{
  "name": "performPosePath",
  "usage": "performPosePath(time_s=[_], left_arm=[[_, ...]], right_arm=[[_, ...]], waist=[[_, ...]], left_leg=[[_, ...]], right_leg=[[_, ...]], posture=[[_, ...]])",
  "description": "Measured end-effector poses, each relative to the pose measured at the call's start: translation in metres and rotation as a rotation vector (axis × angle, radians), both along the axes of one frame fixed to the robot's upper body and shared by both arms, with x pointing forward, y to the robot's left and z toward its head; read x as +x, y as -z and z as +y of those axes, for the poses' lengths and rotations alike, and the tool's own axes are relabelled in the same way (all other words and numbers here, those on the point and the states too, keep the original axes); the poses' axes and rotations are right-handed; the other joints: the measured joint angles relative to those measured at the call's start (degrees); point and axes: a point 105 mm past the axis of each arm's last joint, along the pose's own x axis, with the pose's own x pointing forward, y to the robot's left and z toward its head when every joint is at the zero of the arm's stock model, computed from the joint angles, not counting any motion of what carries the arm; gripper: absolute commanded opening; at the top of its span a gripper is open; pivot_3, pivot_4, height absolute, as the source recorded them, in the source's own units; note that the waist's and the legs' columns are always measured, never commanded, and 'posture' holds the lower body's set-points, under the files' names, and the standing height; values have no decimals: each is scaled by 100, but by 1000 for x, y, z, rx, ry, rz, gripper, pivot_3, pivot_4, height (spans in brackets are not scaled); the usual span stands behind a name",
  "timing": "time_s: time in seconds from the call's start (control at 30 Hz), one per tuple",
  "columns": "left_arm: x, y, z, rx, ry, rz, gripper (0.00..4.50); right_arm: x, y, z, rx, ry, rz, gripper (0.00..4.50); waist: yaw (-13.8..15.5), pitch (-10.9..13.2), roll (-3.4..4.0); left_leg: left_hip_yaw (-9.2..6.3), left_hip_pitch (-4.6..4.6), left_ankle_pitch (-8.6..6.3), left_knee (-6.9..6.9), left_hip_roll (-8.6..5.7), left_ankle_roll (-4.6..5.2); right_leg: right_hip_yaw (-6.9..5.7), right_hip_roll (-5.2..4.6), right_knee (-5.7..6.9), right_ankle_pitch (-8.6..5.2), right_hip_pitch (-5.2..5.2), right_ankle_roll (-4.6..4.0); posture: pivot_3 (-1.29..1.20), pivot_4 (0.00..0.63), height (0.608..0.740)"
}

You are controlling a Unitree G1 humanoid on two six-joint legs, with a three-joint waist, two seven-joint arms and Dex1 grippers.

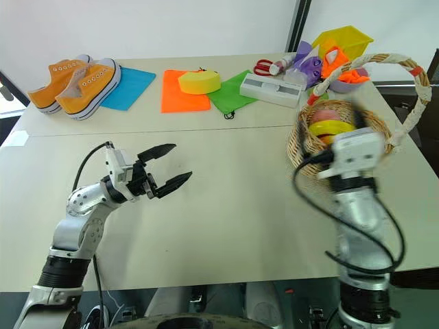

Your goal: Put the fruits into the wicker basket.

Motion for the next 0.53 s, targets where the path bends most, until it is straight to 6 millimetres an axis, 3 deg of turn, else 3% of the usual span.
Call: performPosePath(time_s=[0.1,0.23,0.33,0.53], left_arm=[[3,9,15,25,-84,47,4500],[14,12,66,40,-335,64,4500],[12,12,91,41,-456,52,4500],[4,20,120,10,-612,64,4500]], right_arm=[[5,13,17,25,-160,98,4473],[4,51,46,-53,-480,350,4473],[4,72,49,-112,-579,463,4473],[16,67,53,-166,-640,444,4473]], waist=[[11,1,-3],[4,2,-5],[19,3,-5],[33,2,-7]], left_leg=[[0,-2,0,3,-2,0],[-6,2,-1,2,2,1],[-5,-2,-1,2,0,1],[-5,-2,-1,3,0,0]], right_leg=[[0,-5,-3,0,1,0],[-6,-4,-2,-1,1,-1],[-6,-9,-4,0,1,-1],[-6,-14,-5,0,0,-1]], posture=[[0,150,740],[0,150,740],[0,150,740],[0,150,740]])
